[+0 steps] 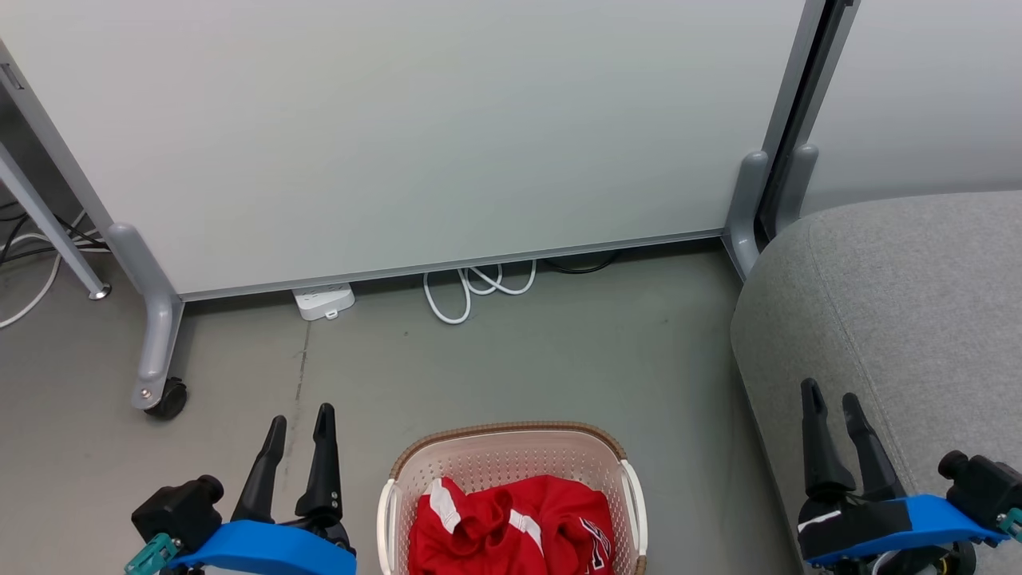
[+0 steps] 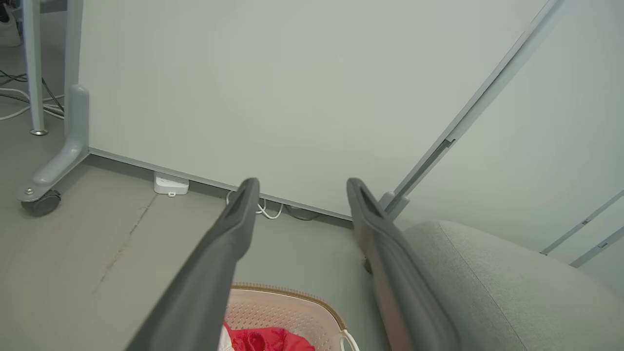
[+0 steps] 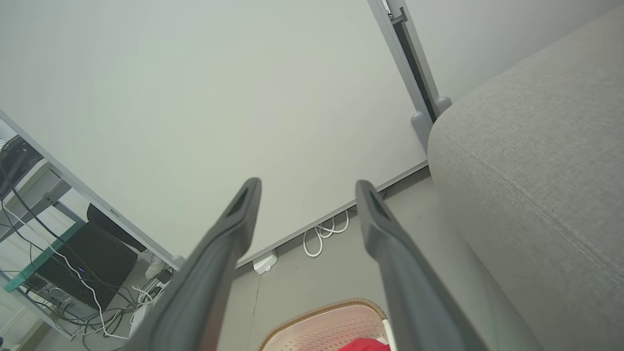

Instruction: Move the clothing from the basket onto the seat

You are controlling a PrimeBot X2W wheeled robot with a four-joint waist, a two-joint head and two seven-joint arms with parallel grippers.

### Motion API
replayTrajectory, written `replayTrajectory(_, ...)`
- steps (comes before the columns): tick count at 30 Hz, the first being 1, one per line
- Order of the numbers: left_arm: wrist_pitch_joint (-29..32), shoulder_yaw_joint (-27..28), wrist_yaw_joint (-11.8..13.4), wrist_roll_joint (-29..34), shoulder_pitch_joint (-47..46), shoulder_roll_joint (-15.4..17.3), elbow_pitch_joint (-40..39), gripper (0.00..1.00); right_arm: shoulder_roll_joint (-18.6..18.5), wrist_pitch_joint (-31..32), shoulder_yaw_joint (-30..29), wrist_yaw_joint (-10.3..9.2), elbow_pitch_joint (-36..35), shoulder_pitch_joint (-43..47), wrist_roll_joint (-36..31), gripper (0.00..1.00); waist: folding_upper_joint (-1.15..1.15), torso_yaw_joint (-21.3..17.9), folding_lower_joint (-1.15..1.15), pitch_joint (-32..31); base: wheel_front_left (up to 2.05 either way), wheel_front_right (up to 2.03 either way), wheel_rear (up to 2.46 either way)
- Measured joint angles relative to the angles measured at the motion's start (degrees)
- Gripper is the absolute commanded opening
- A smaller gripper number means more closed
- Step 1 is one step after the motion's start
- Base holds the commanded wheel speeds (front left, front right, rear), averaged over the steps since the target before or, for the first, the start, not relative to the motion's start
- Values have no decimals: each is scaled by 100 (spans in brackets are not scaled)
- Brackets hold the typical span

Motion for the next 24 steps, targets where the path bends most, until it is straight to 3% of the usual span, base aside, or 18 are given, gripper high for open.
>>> replayTrajectory(24,-309,-201,76,1091,-28,10,-43,100,-7,-240,66,0,-115,36,-1159,100,0,-4,0,16,0,0,0)
